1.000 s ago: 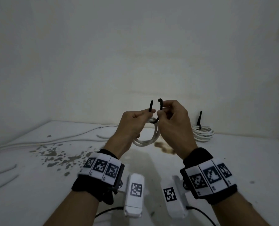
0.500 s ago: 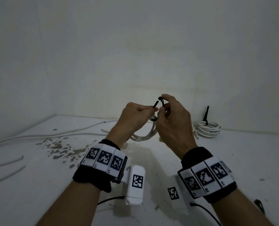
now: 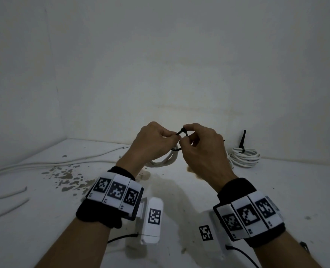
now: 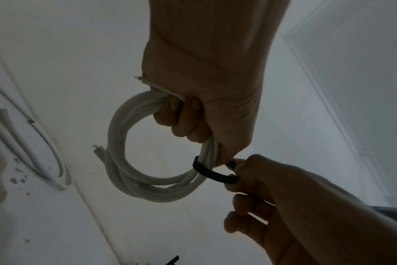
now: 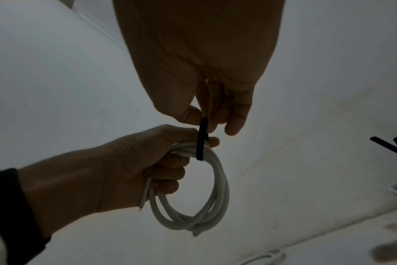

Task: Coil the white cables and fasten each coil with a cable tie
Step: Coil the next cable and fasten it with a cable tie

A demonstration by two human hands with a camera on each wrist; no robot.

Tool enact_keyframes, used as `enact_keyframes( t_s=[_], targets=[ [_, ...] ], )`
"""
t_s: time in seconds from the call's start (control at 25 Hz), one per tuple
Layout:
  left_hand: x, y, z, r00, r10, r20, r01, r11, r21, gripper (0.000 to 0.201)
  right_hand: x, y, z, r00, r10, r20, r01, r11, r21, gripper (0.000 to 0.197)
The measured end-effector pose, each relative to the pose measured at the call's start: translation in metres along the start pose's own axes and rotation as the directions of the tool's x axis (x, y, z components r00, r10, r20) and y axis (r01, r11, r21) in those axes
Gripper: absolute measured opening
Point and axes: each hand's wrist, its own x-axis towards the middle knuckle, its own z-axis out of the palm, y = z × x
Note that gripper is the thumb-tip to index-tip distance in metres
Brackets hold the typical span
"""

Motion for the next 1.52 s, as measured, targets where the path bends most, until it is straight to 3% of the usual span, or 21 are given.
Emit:
enact_keyframes(
  t_s=[0.12, 0.28, 0.36, 0.52, 0.64, 0.72, 0.8, 0.92, 1.0, 1.08, 1.16, 1.28, 1.36, 1.44, 1.52],
  targets=[
    [0.0, 0.003, -0.01, 0.997, 0.067, 0.025, -0.068, 0.997, 0.029, 0.018, 0.005, 0.001, -0.008, 0.998, 0.044, 0.039, -0.048, 0.993, 0.106, 0.018],
    [-0.005, 0.011, -0.021, 0.974, 0.148, 0.173, -0.151, 0.989, 0.004, 0.023, 0.004, -0.005, -0.018, 0.974, 0.112, 0.198, -0.178, 0.916, 0.358, 0.009],
    [-0.008, 0.016, -0.023, 0.968, 0.152, 0.2, -0.151, 0.988, -0.02, 0.024, 0.004, -0.007, -0.022, 0.976, 0.127, 0.179, -0.189, 0.9, 0.392, 0.011],
    [-0.007, 0.022, -0.016, 0.997, 0.07, 0.042, -0.061, 0.98, -0.187, 0.024, 0.008, -0.003, -0.034, 0.986, 0.12, -0.119, -0.072, 0.934, 0.351, 0.011],
    [-0.005, 0.018, -0.001, 0.99, 0.025, -0.136, -0.043, 0.99, -0.131, 0.031, 0.01, -0.003, -0.031, 0.972, -0.032, -0.232, 0.066, 0.988, 0.141, 0.012],
    [-0.005, 0.015, 0.006, 0.966, 0.006, -0.259, -0.037, 0.993, -0.116, 0.039, 0.003, -0.008, -0.024, 0.949, -0.224, -0.221, 0.223, 0.974, -0.028, 0.014],
    [-0.004, 0.01, 0.007, 0.925, 0.005, -0.38, -0.061, 0.989, -0.135, 0.048, -0.014, -0.018, -0.009, 0.91, -0.4, -0.111, 0.379, 0.909, -0.173, 0.015],
    [-0.002, 0.0, 0.005, 0.885, -0.029, -0.465, -0.064, 0.981, -0.182, 0.042, -0.039, -0.025, 0.017, 0.863, -0.505, -0.028, 0.479, 0.833, -0.275, 0.025],
    [-0.002, -0.006, 0.002, 0.879, -0.059, -0.473, -0.038, 0.98, -0.194, 0.045, -0.034, -0.028, 0.01, 0.897, -0.434, -0.088, 0.415, 0.893, -0.176, 0.021],
    [-0.006, -0.005, 0.004, 0.889, -0.053, -0.456, -0.032, 0.984, -0.176, 0.051, -0.016, -0.027, -0.009, 0.946, -0.195, -0.258, 0.219, 0.973, 0.067, 0.019],
    [-0.008, 0.001, 0.011, 0.903, 0.013, -0.43, -0.087, 0.984, -0.153, 0.053, 0.001, -0.022, -0.033, 0.938, -0.004, -0.347, 0.09, 0.968, 0.233, 0.021],
    [-0.005, 0.004, 0.017, 0.903, 0.001, -0.431, -0.073, 0.986, -0.15, 0.054, -0.001, -0.027, -0.037, 0.951, -0.063, -0.302, 0.114, 0.982, 0.152, 0.021],
    [-0.002, -0.002, 0.015, 0.889, -0.033, -0.456, -0.042, 0.987, -0.154, 0.055, -0.02, -0.033, -0.019, 0.97, -0.186, -0.158, 0.204, 0.973, 0.109, 0.02],
    [0.001, -0.011, 0.009, 0.874, -0.055, -0.482, -0.04, 0.982, -0.186, 0.053, -0.04, -0.041, 0.003, 0.941, -0.337, -0.03, 0.339, 0.94, 0.042, 0.014],
    [0.0, -0.016, 0.004, 0.869, -0.062, -0.491, -0.028, 0.984, -0.174, 0.051, -0.041, -0.043, 0.007, 0.945, -0.322, -0.048, 0.325, 0.941, 0.092, 0.016]
  ],
)
